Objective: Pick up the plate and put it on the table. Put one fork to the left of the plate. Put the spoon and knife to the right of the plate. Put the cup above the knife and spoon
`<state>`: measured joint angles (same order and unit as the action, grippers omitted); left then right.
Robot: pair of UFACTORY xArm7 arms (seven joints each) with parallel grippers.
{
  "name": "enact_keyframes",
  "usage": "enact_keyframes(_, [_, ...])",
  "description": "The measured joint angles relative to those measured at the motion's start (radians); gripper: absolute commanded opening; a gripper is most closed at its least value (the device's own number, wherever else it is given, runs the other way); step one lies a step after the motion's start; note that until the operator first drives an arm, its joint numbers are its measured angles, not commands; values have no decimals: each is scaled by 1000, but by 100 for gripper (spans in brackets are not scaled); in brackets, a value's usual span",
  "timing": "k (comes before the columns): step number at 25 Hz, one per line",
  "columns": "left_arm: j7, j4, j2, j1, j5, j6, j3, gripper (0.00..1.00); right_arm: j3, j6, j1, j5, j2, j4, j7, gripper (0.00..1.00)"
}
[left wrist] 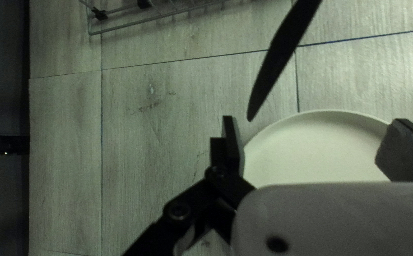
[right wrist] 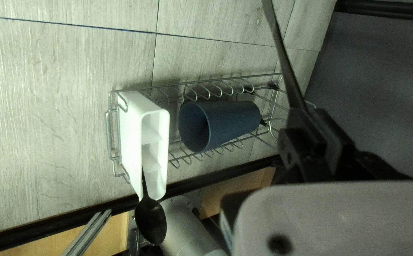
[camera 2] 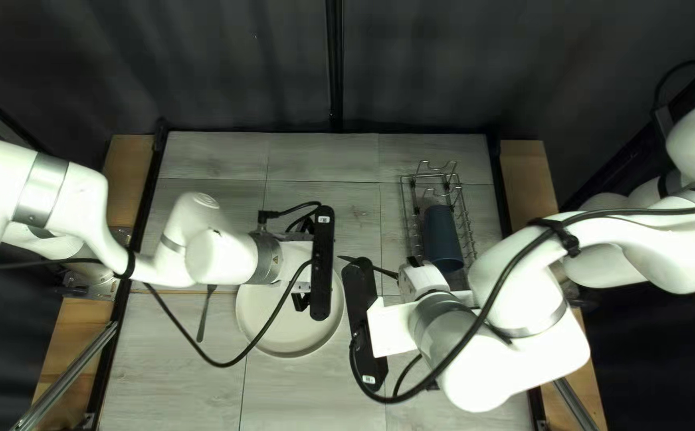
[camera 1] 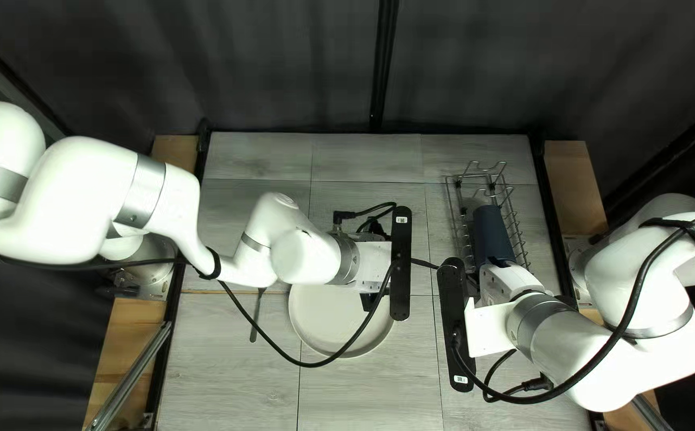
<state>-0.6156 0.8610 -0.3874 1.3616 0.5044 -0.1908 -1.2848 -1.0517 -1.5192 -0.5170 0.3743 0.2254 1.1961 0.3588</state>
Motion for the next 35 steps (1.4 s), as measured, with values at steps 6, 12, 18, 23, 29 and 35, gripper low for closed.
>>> enact_keyframes(6, [-26,15,-106,-91,-15,89,59,100,0,0,0,0,0,0,0,0])
enact_keyframes(12, [-15,39,-134,-169,-18,131,107,100,0,0,0,0,0,0,0,0])
enact_keyframes(18, [-2,36,-132,-206,-14,163,128,0,0,0,0,0,0,0,0,0])
enact_keyframes(23, [-2,35,-131,-207,-14,165,129,0,0,0,0,0,0,0,0,0])
enact_keyframes(29, [-2,35,-131,-207,-14,165,129,0,0,0,0,0,0,0,0,0])
enact_keyframes(35, [-12,35,-135,-181,-13,154,109,0,0,0,0,0,0,0,0,100])
